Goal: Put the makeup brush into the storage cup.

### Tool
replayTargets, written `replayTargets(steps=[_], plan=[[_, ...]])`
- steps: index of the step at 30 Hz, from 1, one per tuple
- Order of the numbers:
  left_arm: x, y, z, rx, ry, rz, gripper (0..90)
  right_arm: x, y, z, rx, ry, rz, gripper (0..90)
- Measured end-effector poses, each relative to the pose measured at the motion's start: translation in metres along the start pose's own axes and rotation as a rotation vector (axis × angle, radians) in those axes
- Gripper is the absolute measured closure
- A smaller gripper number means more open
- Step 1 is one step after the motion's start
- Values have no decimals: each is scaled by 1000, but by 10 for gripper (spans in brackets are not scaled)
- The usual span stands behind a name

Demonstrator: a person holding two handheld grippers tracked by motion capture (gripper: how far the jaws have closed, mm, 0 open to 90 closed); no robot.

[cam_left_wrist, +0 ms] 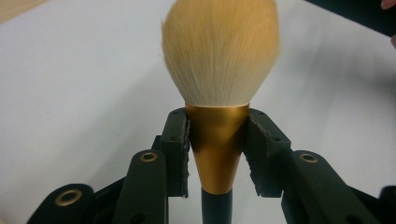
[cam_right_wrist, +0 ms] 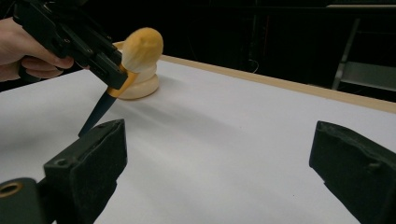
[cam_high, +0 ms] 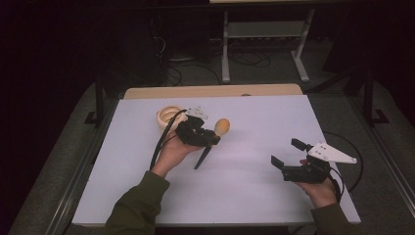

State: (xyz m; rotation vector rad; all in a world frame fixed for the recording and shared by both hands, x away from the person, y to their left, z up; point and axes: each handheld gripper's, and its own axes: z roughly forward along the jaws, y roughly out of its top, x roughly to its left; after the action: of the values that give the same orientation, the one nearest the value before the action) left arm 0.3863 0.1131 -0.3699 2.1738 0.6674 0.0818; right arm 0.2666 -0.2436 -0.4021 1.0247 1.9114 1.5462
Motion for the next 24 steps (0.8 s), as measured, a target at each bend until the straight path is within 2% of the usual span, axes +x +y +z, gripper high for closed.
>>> replayTargets(steps=[3, 4, 12, 17, 24], plan=[[1, -3, -4, -22, 2, 2, 631, 0, 0, 0, -2, -1, -6, 35], [1, -4, -6, -38, -1, -10, 631, 0, 0, 0, -2, -1, -6, 35], [2, -9, -17, -96, 10, -1, 631, 1, -1, 1, 4, -4, -9, 35], [3, -11, -21, -112, 10, 2, 631, 1, 0, 1, 5, -4, -9, 35], [5, -12, -28, -175, -1, -2, 631, 0, -1, 1, 6, -5, -15, 35]])
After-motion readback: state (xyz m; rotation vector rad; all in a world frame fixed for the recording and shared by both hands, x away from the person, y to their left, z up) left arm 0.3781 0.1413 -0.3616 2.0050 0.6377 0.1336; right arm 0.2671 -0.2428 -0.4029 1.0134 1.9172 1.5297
